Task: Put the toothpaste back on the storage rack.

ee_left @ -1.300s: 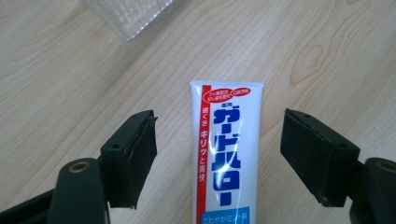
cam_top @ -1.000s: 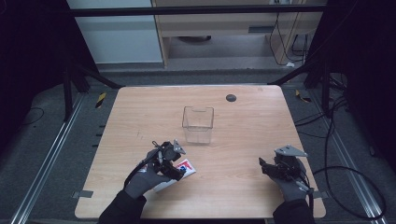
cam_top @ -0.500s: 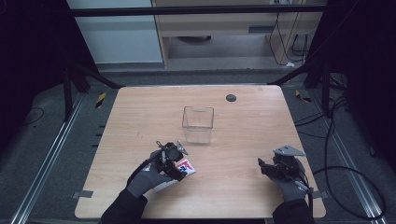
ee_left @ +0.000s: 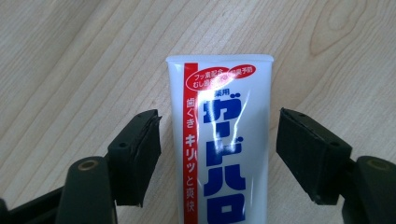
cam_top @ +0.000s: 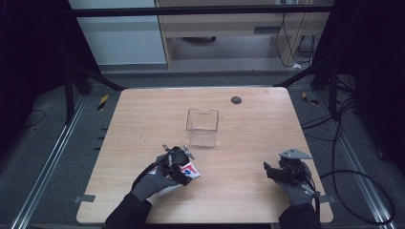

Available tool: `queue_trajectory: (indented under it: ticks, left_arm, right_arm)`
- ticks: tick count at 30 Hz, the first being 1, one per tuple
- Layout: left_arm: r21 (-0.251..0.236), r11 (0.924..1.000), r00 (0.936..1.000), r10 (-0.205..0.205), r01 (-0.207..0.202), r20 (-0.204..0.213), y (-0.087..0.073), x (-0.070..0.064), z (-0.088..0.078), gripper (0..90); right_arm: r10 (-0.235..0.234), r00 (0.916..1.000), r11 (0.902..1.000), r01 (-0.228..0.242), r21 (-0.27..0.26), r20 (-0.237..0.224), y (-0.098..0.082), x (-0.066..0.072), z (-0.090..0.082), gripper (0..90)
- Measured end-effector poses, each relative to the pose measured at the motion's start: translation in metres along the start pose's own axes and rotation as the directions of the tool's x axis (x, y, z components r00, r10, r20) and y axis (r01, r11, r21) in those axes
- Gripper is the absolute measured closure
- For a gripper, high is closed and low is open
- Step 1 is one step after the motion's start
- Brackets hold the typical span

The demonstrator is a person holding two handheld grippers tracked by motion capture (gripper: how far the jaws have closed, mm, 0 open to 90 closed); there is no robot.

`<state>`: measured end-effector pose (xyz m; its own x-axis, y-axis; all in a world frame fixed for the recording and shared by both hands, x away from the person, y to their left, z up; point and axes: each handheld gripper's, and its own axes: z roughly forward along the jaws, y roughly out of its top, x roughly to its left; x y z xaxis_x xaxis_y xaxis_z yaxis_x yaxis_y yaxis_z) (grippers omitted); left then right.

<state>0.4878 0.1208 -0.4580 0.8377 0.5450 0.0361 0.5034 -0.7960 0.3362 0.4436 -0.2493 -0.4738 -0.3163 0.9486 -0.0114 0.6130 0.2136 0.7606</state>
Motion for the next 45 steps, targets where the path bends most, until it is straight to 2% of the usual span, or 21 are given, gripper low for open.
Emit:
queue_trajectory:
  ticks: [19,23,30,33,39,45]
  left_arm:
    - [0.023,0.9997,0.9993,-0.009,0.008,0.035,-0.003,0.003,0.01,35.8]
    - [0.03,0.9993,0.9989,-0.022,0.021,0.042,-0.003,0.004,0.011,36.9]
    - [0.035,0.9993,0.9997,-0.014,0.013,0.022,-0.002,0.001,0.011,38.6]
    - [0.032,0.9993,0.9994,-0.018,0.017,0.029,-0.002,0.001,0.01,42.1]
    - [0.037,0.9992,0.9994,-0.015,0.014,0.032,-0.002,-0.001,0.005,55.2]
    - [0.017,0.9996,0.9986,-0.023,0.022,0.048,-0.006,0.001,-0.005,66.5]
  right_arm:
    - [-0.005,1.0,1.0,0.005,0.002,0.005,0.0,0.0,0.001,28.7]
    - [-0.006,1.0,1.0,0.006,0.002,0.006,0.0,0.0,0.001,28.7]
    - [-0.005,1.0,1.0,0.005,0.003,0.007,0.0,0.0,0.001,28.7]
    - [0.0,1.0,1.0,0.0,0.003,0.002,0.0,0.0,0.0,28.7]
    - [-0.005,1.0,1.0,0.005,0.001,0.005,0.0,-0.001,0.001,28.7]
    - [0.004,1.0,1.0,-0.004,0.006,0.003,0.0,-0.001,0.0,28.7]
